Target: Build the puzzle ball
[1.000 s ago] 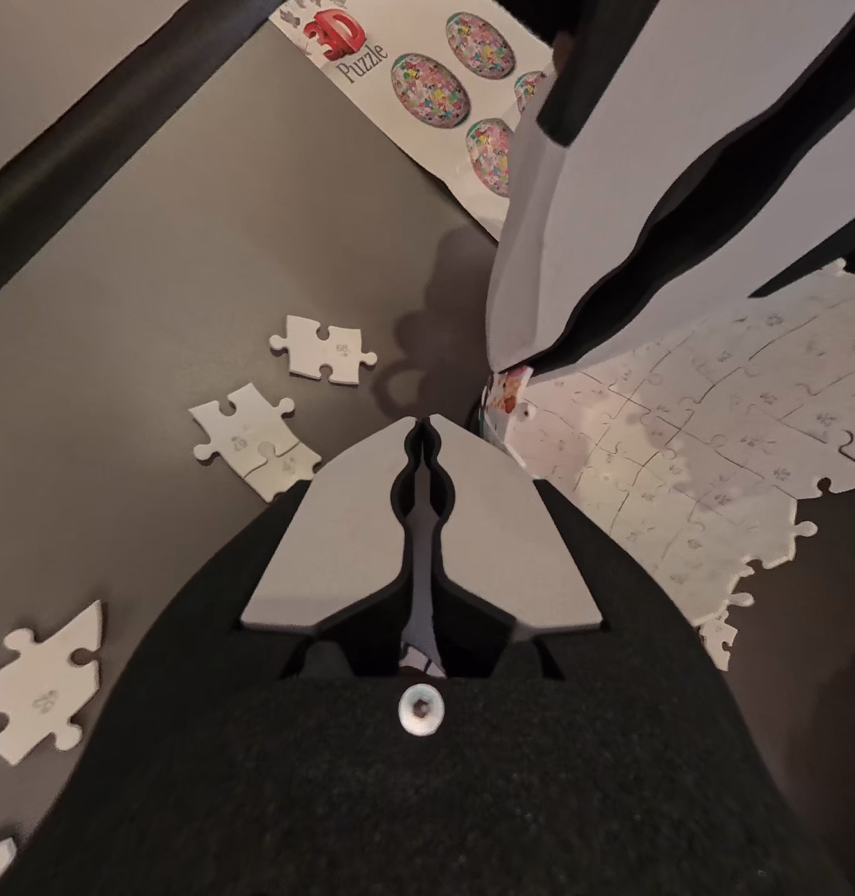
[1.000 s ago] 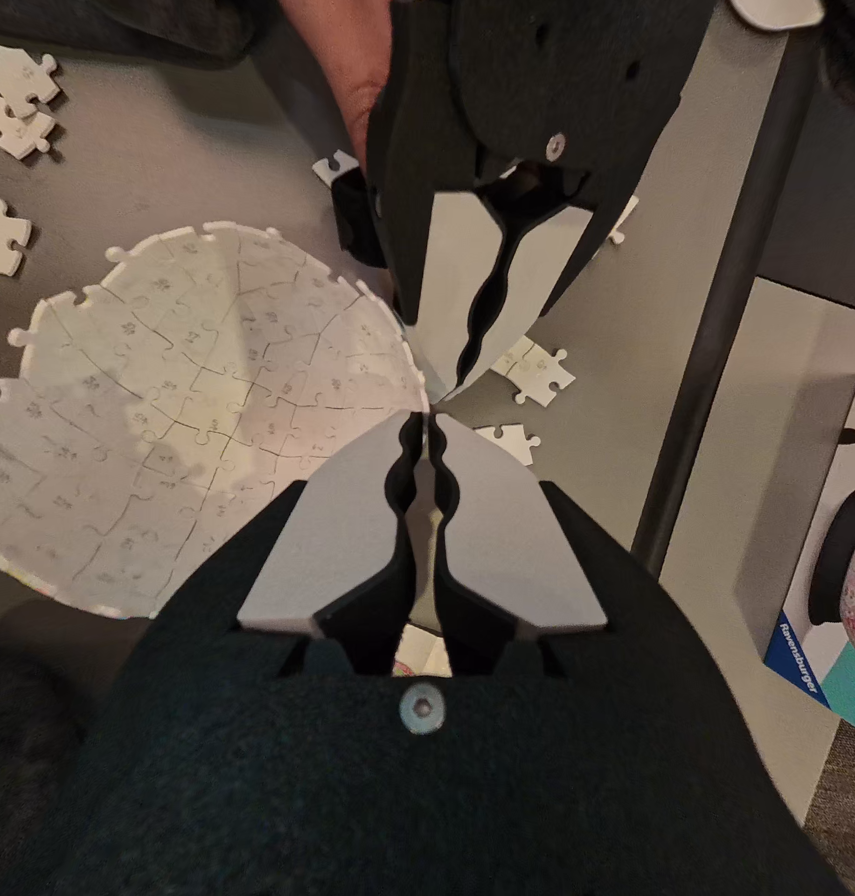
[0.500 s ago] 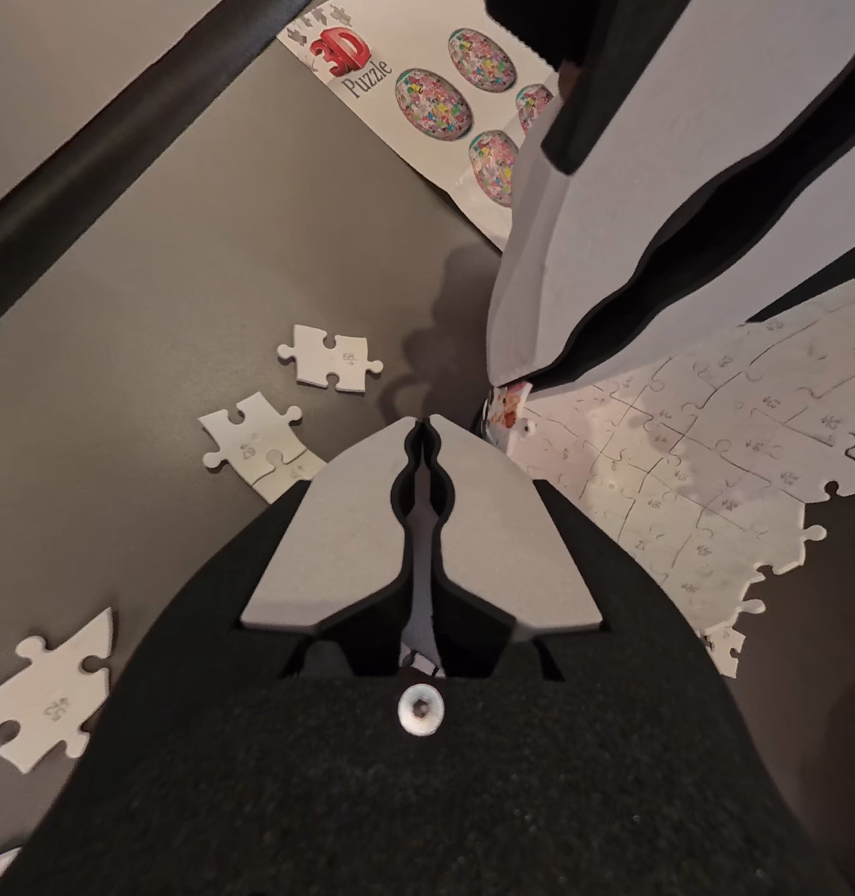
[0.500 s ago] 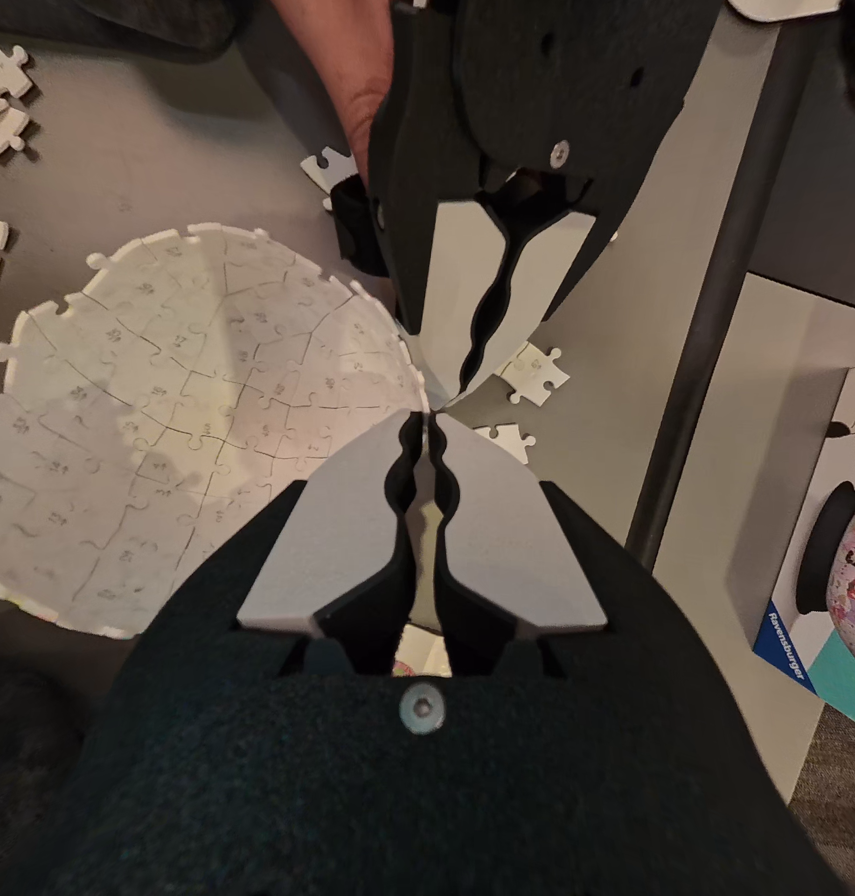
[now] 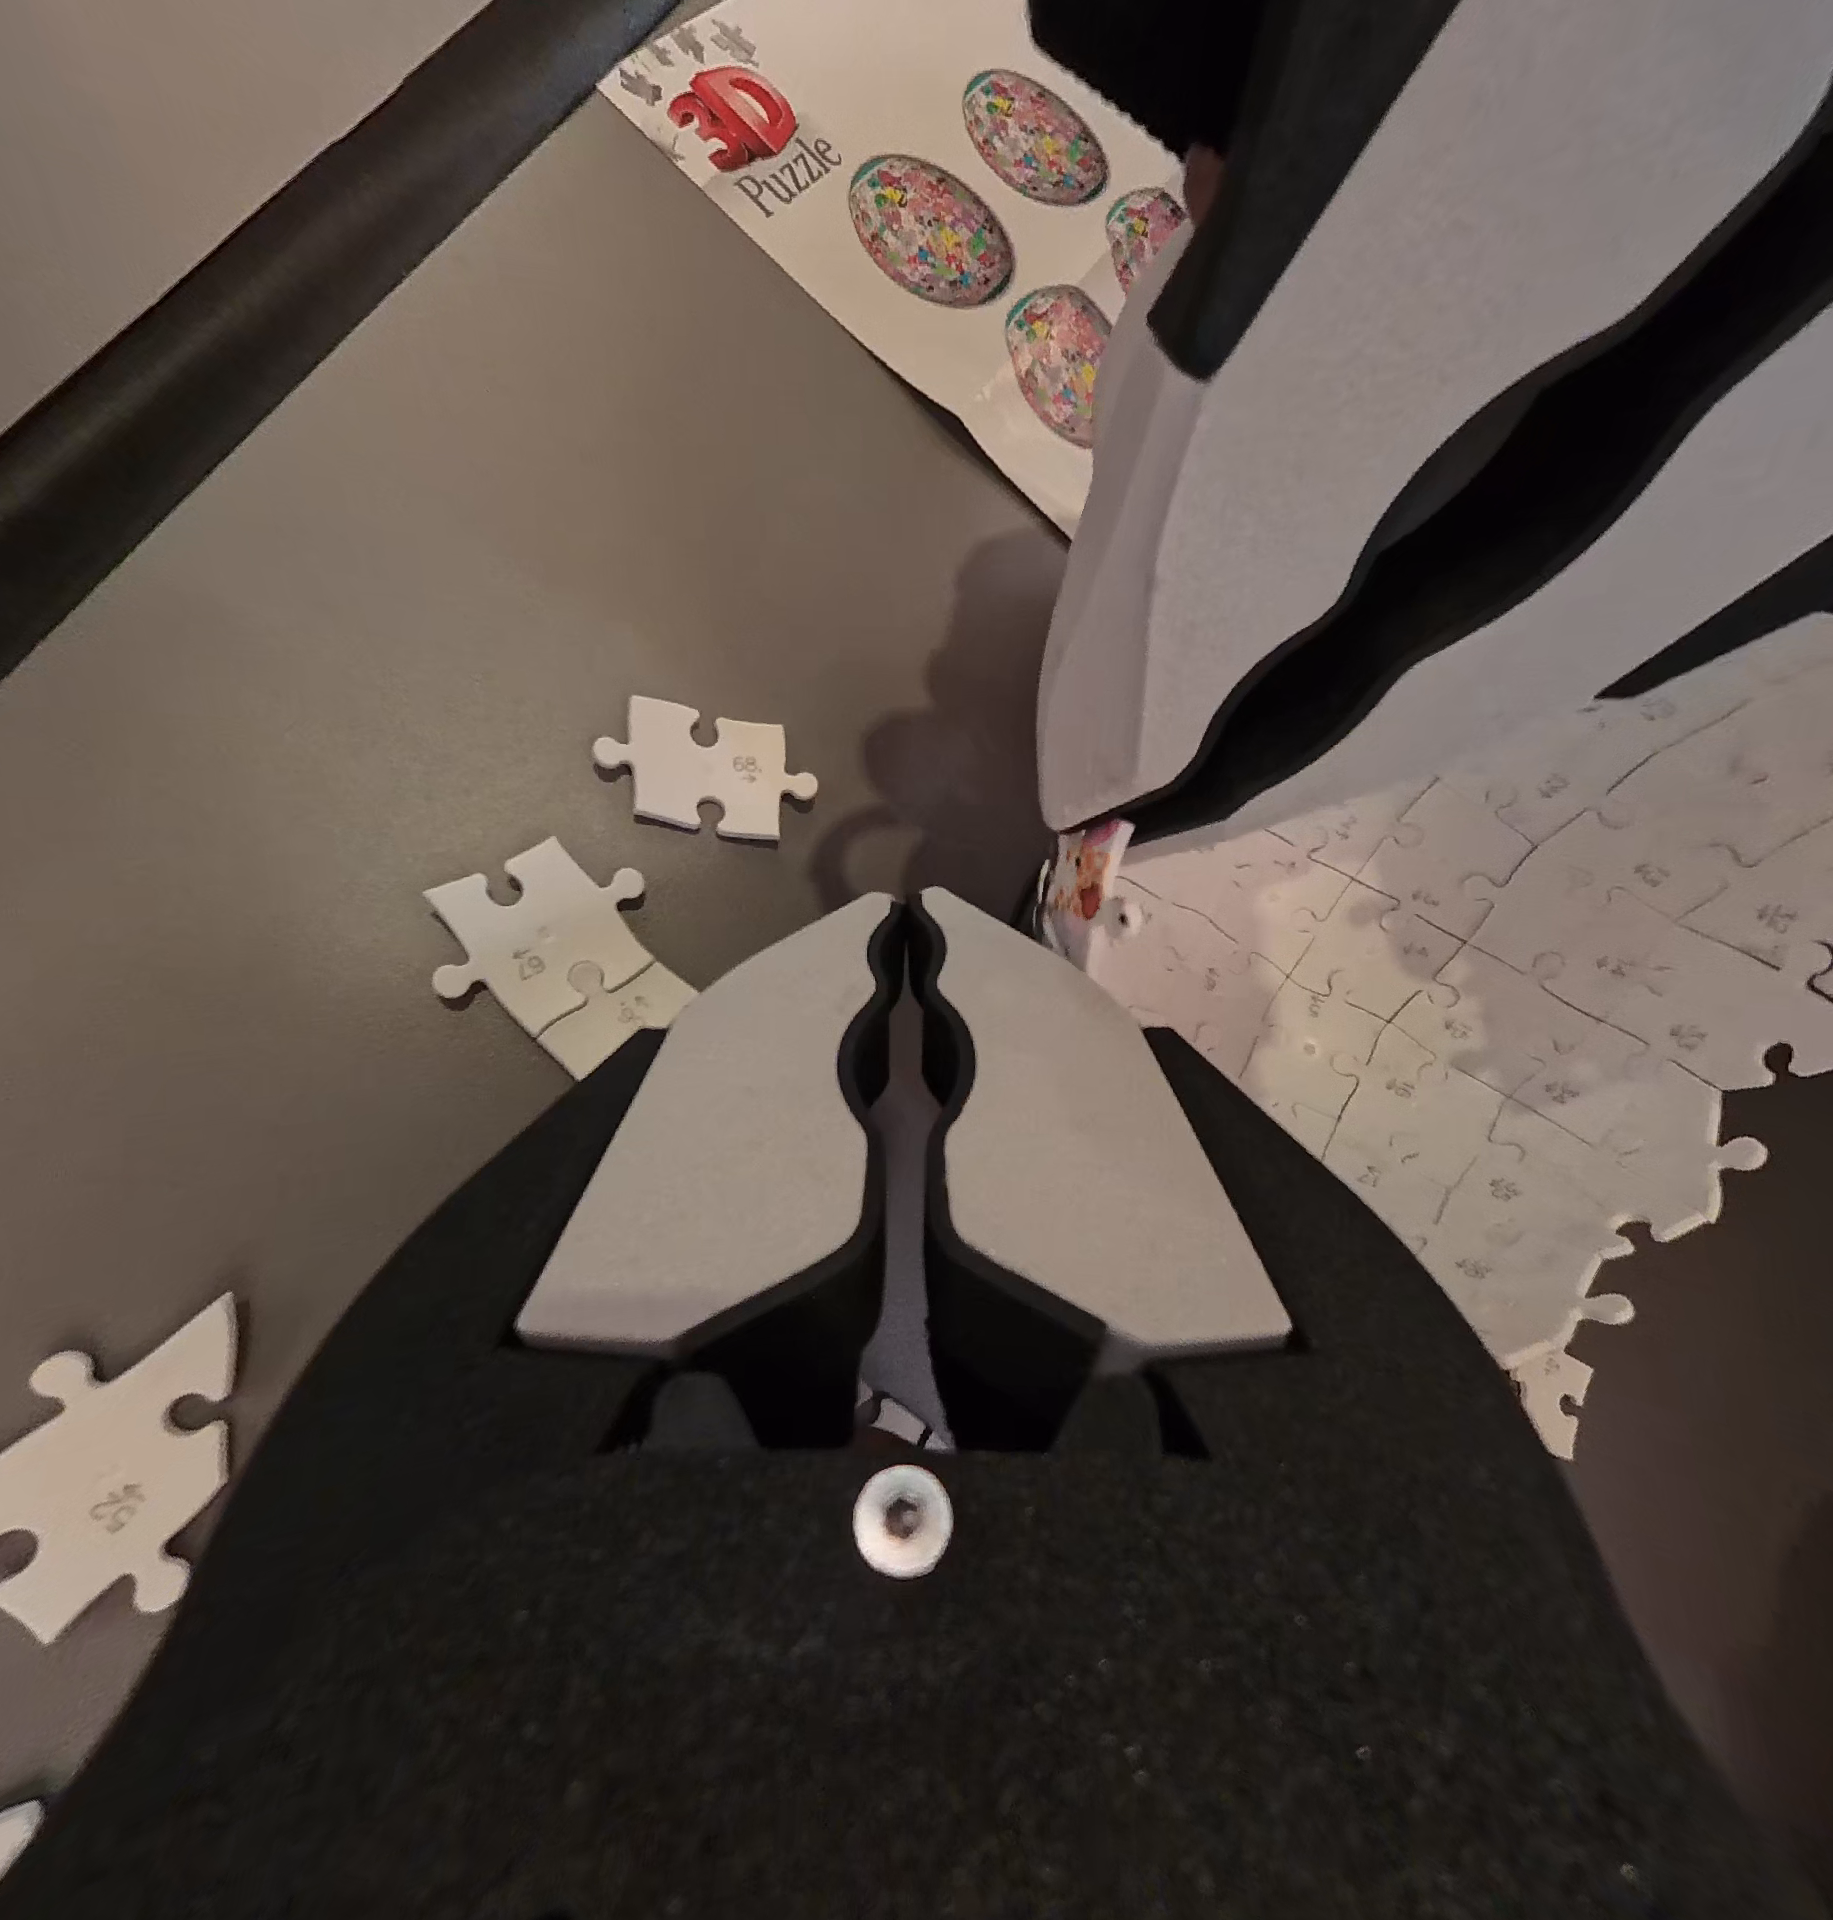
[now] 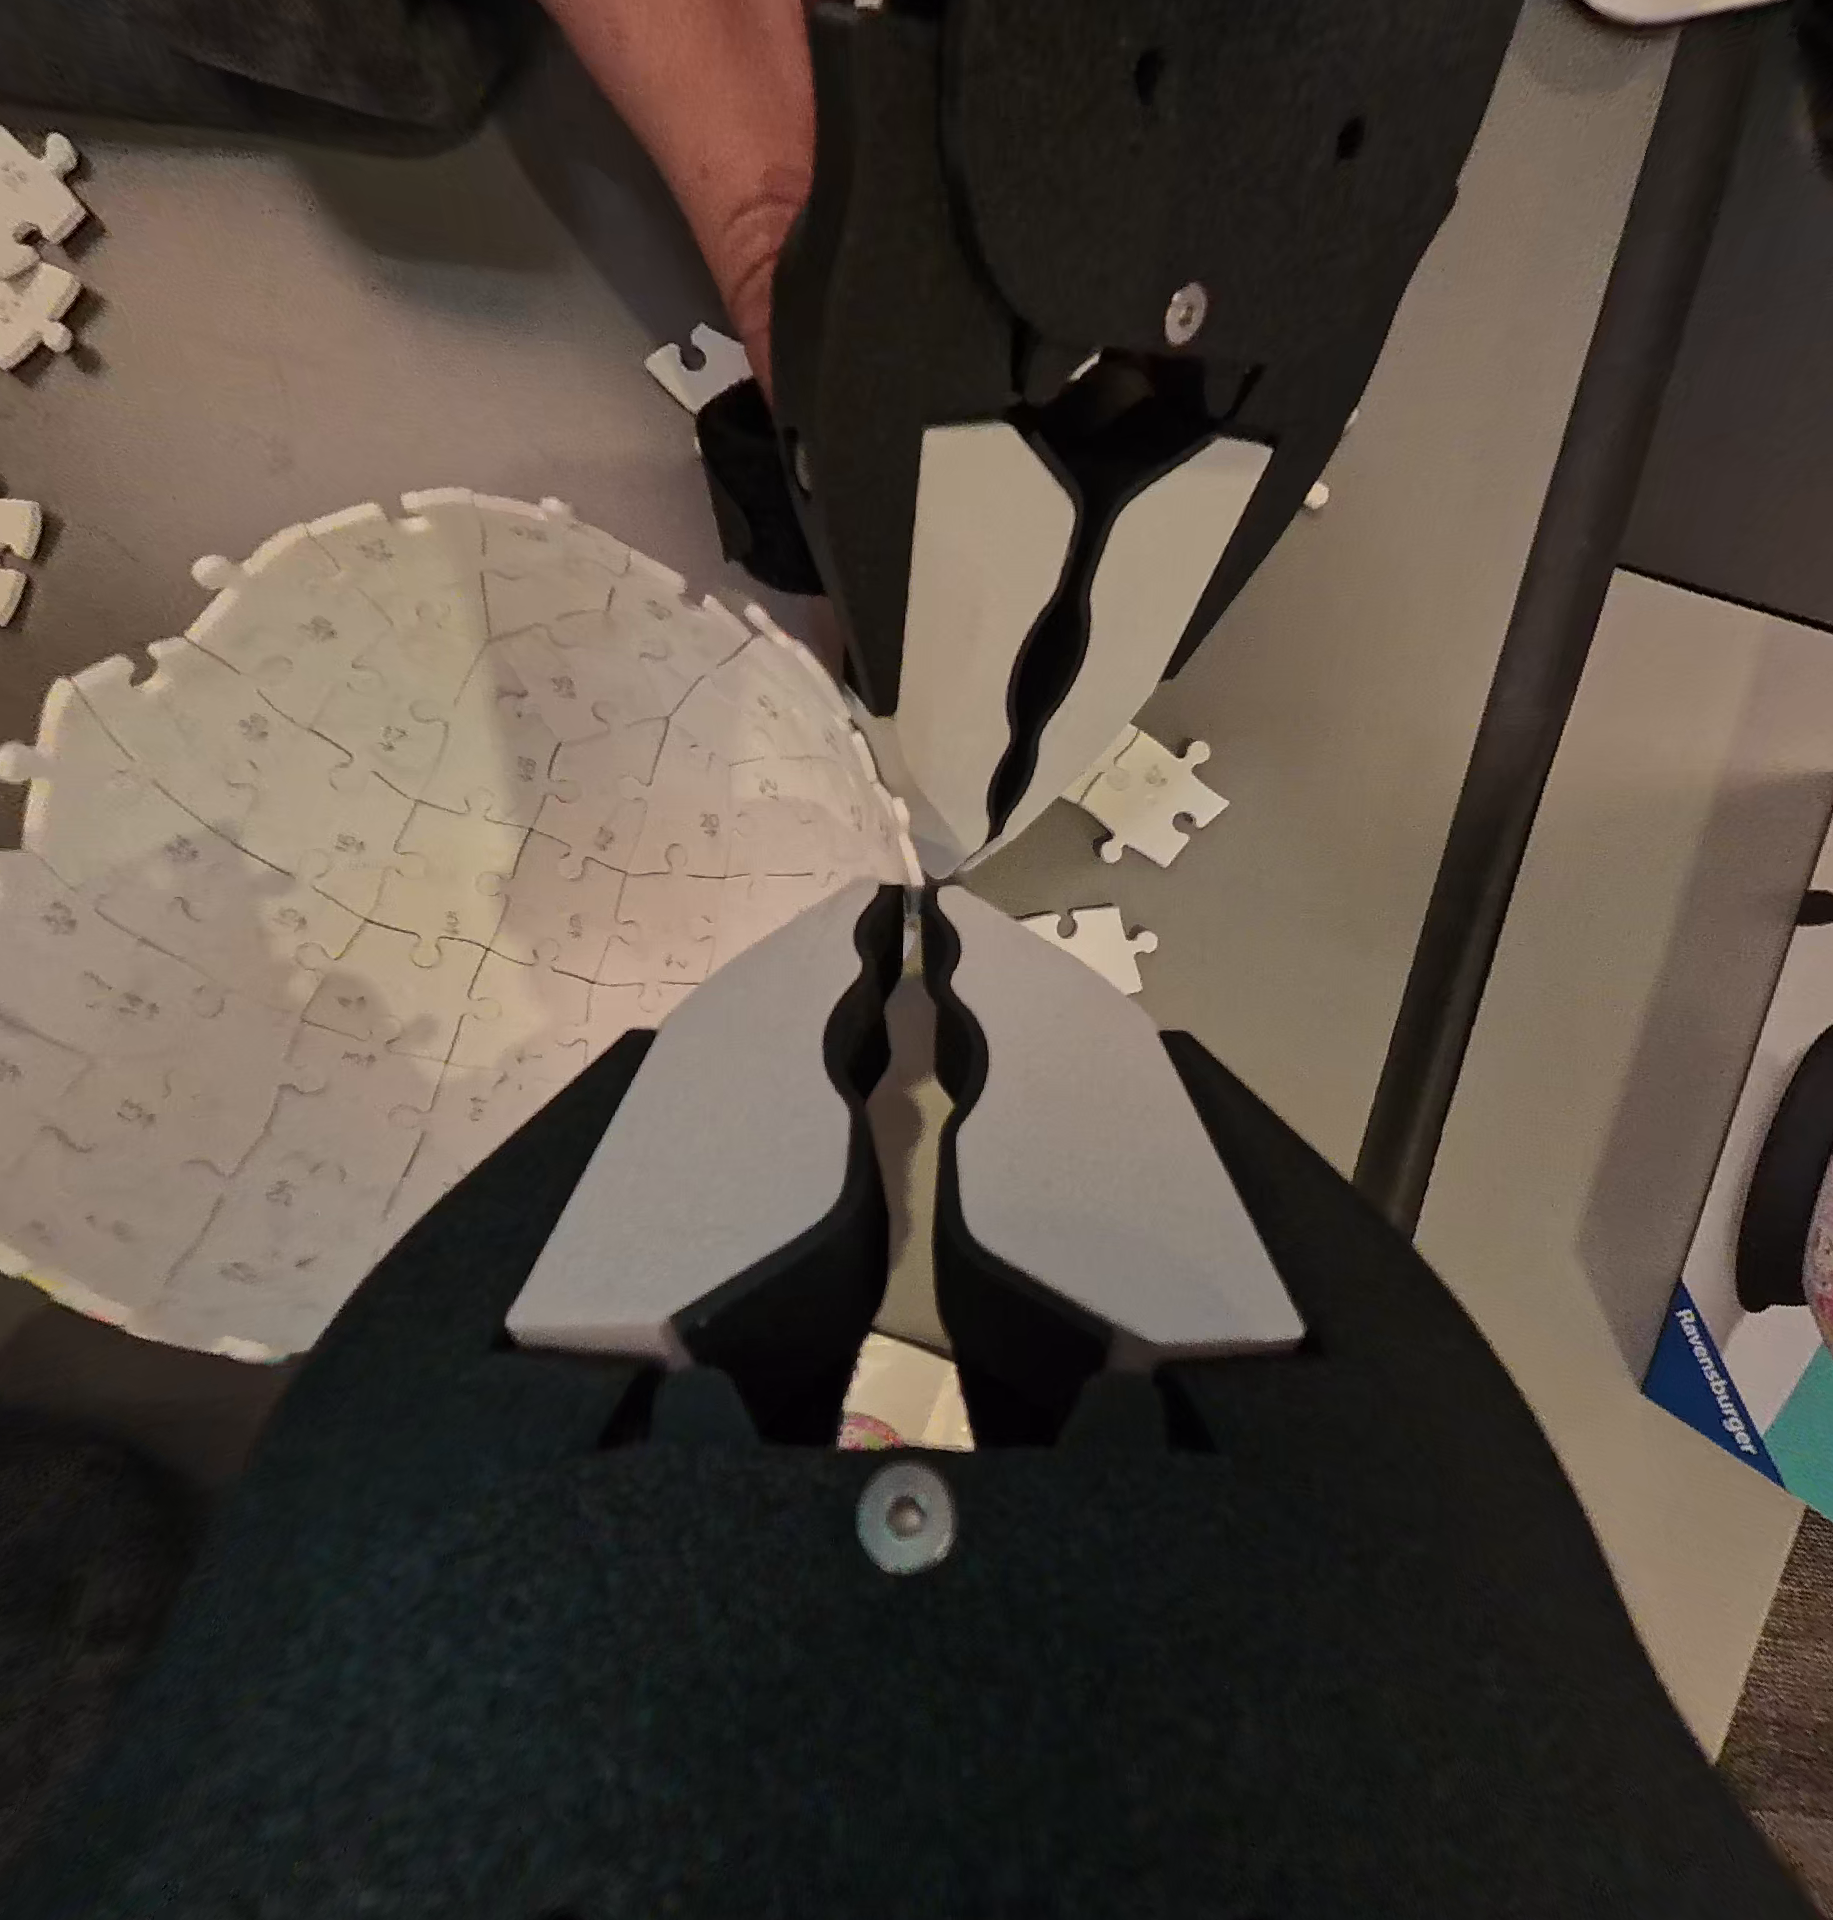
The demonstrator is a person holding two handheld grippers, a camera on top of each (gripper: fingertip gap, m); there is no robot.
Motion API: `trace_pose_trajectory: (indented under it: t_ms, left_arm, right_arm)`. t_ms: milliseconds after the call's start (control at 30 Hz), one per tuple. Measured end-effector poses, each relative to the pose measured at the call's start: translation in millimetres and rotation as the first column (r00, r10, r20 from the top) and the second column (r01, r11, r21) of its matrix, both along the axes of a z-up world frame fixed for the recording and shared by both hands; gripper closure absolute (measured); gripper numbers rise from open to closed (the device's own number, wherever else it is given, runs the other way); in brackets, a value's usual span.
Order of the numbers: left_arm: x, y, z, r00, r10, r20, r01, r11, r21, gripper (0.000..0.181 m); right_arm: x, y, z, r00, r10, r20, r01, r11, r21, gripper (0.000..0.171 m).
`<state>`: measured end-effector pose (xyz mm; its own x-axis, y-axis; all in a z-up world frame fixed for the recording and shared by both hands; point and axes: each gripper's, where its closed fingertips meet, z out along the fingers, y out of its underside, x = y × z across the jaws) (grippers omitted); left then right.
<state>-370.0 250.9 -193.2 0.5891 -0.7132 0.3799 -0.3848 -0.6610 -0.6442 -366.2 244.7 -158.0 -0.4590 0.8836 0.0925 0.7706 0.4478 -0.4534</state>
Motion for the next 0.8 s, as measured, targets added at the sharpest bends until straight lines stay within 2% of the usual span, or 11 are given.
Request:
trace_pose_trajectory:
  t_ms: [367,600,667,733,800]
  left_arm:
    - [0,-2,-1,1.0,0.007,-0.023,-0.007,1.0,0.008,0.181]
    - [-4,-3,-1,0.999,0.025,-0.041,-0.025,1.0,0.017,0.181]
    - [-12,-4,-1,0.996,0.055,-0.072,-0.054,0.998,0.02,0.181]
    - [-23,-8,3,0.991,0.097,-0.091,-0.094,0.995,0.037,0.181]
    - [-35,-14,10,0.985,0.148,-0.092,-0.141,0.987,0.073,0.181]
  right_arm:
    - [2,-1,7,1.0,-0.001,-0.018,0.001,1.0,-0.02,0.16]
    - [2,-1,23,0.997,-0.012,-0.074,0.009,0.999,-0.046,0.149]
    - [4,2,36,0.993,-0.036,-0.109,0.032,0.999,-0.04,0.146]
    - [6,3,64,0.976,-0.082,-0.204,0.078,0.996,-0.032,0.146]
    - [12,4,102,0.924,-0.149,-0.352,0.147,0.989,-0.032,0.157]
